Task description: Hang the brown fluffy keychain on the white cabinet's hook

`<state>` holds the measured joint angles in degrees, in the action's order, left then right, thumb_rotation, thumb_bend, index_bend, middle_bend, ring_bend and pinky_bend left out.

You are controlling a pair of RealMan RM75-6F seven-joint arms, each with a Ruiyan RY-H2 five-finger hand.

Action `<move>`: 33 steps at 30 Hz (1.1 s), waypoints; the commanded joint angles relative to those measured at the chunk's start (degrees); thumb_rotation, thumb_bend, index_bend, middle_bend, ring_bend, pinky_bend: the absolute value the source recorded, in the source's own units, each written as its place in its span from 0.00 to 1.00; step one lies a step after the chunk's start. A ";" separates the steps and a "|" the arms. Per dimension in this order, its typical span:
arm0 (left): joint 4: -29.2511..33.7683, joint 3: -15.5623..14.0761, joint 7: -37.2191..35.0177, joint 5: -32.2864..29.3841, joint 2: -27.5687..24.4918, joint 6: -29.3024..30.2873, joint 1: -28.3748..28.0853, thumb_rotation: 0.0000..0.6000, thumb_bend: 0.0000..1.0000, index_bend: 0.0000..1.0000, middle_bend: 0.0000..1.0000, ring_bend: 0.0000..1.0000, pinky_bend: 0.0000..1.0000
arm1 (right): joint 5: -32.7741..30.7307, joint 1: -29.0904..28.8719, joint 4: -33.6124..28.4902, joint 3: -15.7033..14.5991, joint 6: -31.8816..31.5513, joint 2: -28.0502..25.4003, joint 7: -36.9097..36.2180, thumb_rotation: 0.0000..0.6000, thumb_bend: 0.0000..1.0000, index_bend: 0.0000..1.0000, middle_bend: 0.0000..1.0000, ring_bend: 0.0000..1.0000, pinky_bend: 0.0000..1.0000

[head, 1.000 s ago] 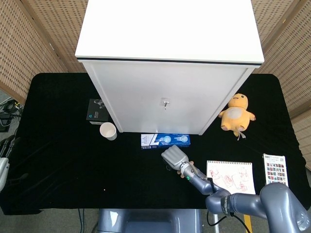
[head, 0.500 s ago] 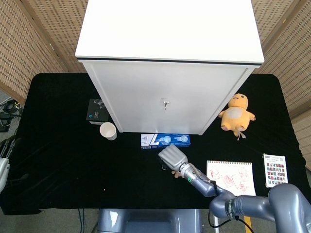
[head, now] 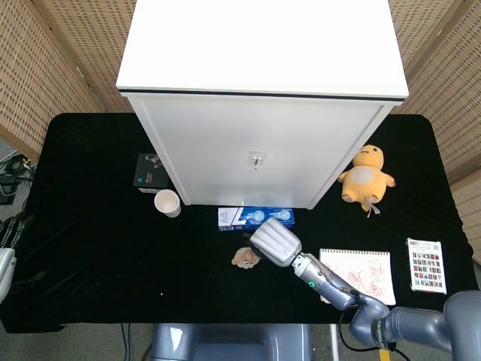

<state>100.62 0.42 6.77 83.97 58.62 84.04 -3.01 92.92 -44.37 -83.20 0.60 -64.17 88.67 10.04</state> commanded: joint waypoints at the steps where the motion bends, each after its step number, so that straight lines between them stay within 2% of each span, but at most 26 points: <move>1: 0.06 -0.05 0.09 0.20 0.00 0.18 0.08 1.00 0.00 0.00 0.00 0.00 0.00 | 2.37 0.50 -1.16 -0.03 -1.88 -2.45 0.40 1.00 0.65 0.74 0.94 0.91 1.00; 9: -0.02 0.01 0.29 0.06 0.16 0.03 0.03 1.00 0.00 0.00 0.00 0.00 0.00 | 9.88 0.70 -1.49 0.45 -7.84 -8.09 2.57 1.00 0.66 0.74 0.94 0.91 1.00; 15: -0.03 0.14 0.37 -0.45 0.22 -0.35 -0.08 1.00 0.00 0.00 0.00 0.00 0.00 | 14.98 0.93 -3.32 2.60 -13.59 -12.58 6.08 1.00 0.66 0.74 0.94 0.91 1.00; 19: 0.00 0.14 0.45 -0.44 0.24 -0.40 -0.11 1.00 0.00 0.00 0.00 0.00 0.00 | 15.04 0.93 -5.21 4.35 -14.45 -15.06 7.17 1.00 0.66 0.74 0.94 0.91 1.00; 27: 0.11 0.21 0.59 -0.60 0.28 -0.51 -0.16 1.00 0.00 0.00 0.00 0.00 0.00 | 11.69 0.30 -8.92 8.65 -12.27 -19.72 10.84 1.00 0.66 0.75 0.94 0.91 1.00; 33: -0.03 0.31 0.39 -0.96 0.27 -0.76 -0.23 1.00 0.00 0.00 0.00 0.00 0.00 | 9.39 0.16 -10.71 12.32 -12.62 -20.52 15.54 1.00 0.66 0.75 0.94 0.91 1.00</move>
<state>100.60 0.72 7.17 83.03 58.88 83.29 -3.23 102.90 -44.10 -93.35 12.23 -76.78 68.49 24.67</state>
